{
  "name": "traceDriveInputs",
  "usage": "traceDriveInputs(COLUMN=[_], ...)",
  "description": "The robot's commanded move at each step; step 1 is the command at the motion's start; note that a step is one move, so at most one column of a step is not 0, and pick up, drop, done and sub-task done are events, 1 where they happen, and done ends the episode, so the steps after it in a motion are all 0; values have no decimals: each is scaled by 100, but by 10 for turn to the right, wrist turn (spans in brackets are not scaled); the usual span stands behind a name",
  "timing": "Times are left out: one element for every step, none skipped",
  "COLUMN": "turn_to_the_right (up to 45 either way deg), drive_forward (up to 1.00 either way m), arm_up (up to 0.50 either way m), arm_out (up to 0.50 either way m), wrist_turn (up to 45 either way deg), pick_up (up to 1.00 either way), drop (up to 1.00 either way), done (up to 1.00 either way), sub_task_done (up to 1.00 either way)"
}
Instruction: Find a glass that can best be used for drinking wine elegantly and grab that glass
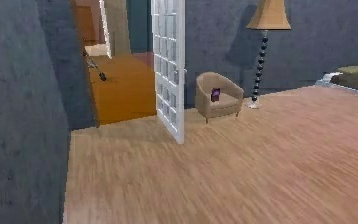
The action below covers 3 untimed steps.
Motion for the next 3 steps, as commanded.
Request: traceDriveInputs(turn_to_the_right=[-120,0,0], drive_forward=[0,100,100], arm_up=[0,0,0], arm_out=[0,0,0], wrist_turn=[0,0,0], pick_up=[0,0,0], drop=[0,0,0], done=[0,0,0], sub_task_done=[0,0,0])
